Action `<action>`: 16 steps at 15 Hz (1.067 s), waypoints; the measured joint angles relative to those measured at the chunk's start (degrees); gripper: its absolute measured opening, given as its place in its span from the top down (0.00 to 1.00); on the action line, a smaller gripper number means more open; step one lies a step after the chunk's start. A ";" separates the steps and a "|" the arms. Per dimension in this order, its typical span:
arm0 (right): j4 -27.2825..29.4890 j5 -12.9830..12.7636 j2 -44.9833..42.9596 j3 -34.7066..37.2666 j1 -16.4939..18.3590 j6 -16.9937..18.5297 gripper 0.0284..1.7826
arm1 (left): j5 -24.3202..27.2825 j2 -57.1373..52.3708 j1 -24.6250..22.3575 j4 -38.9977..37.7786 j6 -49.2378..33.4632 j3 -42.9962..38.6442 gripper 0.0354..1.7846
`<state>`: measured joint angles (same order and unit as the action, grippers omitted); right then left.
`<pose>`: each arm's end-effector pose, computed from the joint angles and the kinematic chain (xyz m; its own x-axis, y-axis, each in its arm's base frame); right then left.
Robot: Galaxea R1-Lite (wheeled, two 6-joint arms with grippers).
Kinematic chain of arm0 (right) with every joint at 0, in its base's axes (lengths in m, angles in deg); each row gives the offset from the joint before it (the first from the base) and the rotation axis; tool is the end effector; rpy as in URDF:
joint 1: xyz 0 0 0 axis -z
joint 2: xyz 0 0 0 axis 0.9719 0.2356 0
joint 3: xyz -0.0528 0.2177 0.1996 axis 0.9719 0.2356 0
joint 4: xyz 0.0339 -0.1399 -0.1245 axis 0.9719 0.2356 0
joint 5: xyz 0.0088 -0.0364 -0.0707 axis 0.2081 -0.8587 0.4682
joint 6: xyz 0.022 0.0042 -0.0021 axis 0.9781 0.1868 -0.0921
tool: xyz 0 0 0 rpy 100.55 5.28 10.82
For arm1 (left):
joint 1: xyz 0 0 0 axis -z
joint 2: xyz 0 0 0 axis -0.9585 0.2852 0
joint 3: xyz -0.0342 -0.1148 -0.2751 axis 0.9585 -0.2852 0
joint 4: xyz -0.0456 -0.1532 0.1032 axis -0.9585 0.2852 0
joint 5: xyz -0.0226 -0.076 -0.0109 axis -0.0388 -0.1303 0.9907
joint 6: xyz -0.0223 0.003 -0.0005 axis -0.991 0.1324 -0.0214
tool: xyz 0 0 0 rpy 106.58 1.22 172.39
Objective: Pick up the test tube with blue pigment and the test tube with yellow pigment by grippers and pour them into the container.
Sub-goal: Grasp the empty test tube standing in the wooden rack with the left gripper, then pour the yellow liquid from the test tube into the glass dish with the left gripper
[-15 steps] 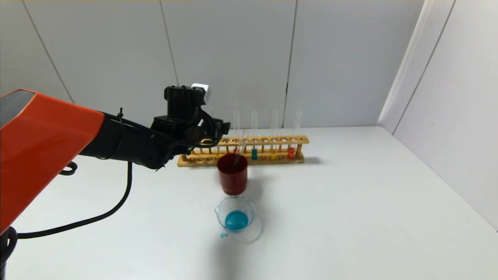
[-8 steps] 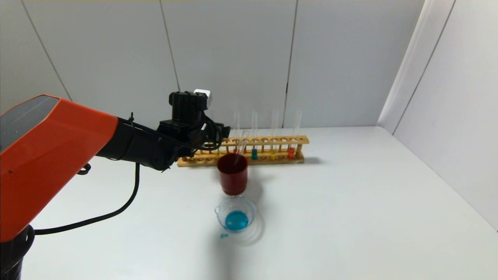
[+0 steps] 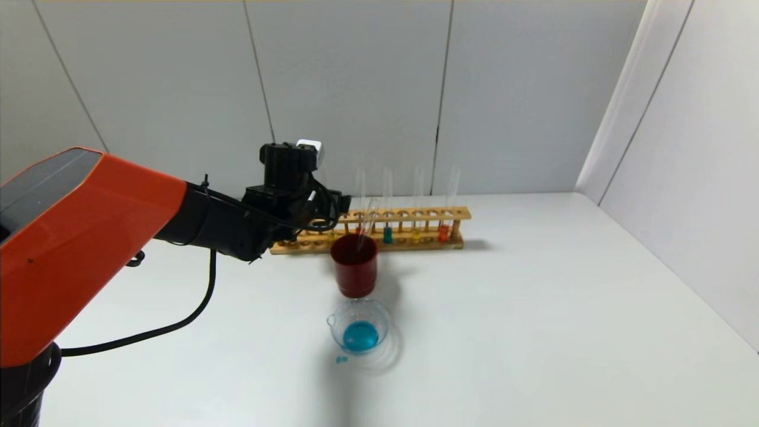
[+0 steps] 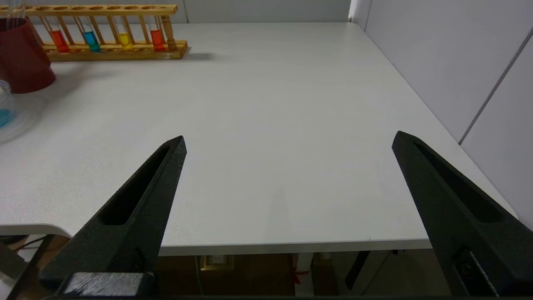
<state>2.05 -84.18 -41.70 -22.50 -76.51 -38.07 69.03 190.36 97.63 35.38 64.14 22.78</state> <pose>-0.0228 -0.0002 0.0755 1.0000 -0.0004 0.0011 0.0004 1.0000 0.0093 0.4070 -0.1778 0.1560 0.9462 -0.1985 -0.2557 0.2125 0.9768 0.0277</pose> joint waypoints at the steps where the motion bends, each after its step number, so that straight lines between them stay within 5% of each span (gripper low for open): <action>1: 0.00 -0.02 0.00 0.00 0.00 0.00 0.03 | 0.04 0.06 -0.04 0.02 0.00 0.00 0.05; 5: 0.00 -0.02 0.00 0.00 -0.02 0.00 0.03 | 0.06 0.61 -0.04 -0.05 -0.09 0.06 0.24; 11: 0.00 -0.02 0.00 0.00 -0.02 0.00 0.03 | 0.50 0.94 -0.02 -0.15 -0.63 0.06 0.81; 16: 0.00 0.00 0.00 0.00 -0.02 0.00 0.03 | 0.54 0.89 0.02 -0.13 -0.63 0.00 0.87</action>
<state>2.05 -84.18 -41.70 -22.50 -76.53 -38.07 69.56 191.25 97.65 35.24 63.51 22.78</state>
